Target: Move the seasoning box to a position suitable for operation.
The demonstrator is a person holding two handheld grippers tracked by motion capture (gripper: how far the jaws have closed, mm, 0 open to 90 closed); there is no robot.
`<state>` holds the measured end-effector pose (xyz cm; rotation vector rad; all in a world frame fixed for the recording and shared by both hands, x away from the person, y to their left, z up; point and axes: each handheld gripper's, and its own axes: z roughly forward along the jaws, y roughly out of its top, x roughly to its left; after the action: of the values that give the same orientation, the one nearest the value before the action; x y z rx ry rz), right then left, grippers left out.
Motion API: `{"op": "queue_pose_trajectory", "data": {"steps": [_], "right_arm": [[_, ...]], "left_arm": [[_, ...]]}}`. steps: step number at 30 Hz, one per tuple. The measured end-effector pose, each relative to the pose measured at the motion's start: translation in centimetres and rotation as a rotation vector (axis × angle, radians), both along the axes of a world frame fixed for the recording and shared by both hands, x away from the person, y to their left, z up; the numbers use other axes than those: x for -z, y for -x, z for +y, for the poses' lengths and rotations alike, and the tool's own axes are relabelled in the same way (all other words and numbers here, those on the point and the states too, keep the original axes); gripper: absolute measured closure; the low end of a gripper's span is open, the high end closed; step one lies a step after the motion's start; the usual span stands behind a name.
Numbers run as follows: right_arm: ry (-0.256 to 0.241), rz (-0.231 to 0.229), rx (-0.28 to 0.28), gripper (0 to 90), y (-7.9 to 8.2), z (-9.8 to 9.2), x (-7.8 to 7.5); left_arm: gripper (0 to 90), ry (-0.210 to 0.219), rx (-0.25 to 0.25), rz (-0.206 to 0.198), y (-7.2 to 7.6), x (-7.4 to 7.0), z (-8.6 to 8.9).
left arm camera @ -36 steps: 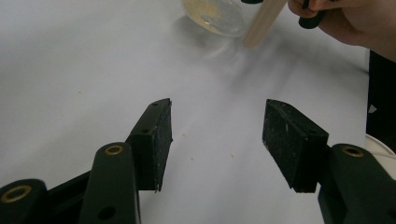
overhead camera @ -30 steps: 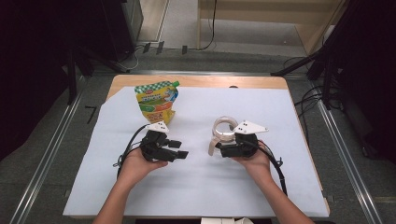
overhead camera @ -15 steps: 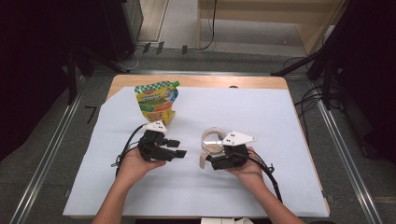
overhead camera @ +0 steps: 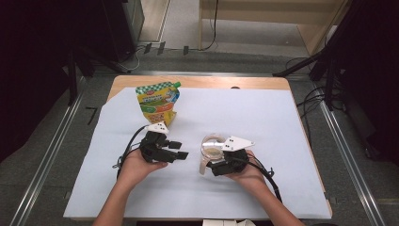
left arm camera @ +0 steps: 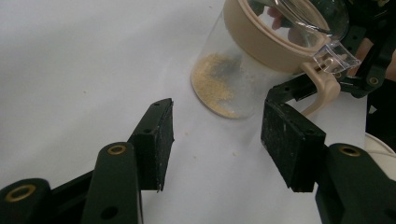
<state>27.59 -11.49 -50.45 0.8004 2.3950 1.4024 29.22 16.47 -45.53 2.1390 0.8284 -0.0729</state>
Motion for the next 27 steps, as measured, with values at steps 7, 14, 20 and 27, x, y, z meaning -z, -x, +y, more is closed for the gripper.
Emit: {"op": "queue_pose_trajectory", "data": {"steps": [7,14,20,27], "right_arm": [[0.027,0.025,-0.021,6.0,-0.1,-0.5,-0.5],[0.035,0.052,-0.027,5.2,0.9,-1.5,-1.5],[-0.001,0.101,-0.009,10.4,1.4,-3.1,-2.4],[-0.003,0.113,0.006,28.3,2.3,-5.0,-3.2]], "left_arm": [[44.9,0.007,0.008,0.004,-0.2,-0.1,-0.3],[46.0,0.0,0.022,0.01,-0.2,-0.1,-0.7],[50.0,0.002,0.039,0.018,0.1,-0.1,-1.0],[65.9,0.024,0.041,0.023,0.8,-0.6,-1.6]]}}
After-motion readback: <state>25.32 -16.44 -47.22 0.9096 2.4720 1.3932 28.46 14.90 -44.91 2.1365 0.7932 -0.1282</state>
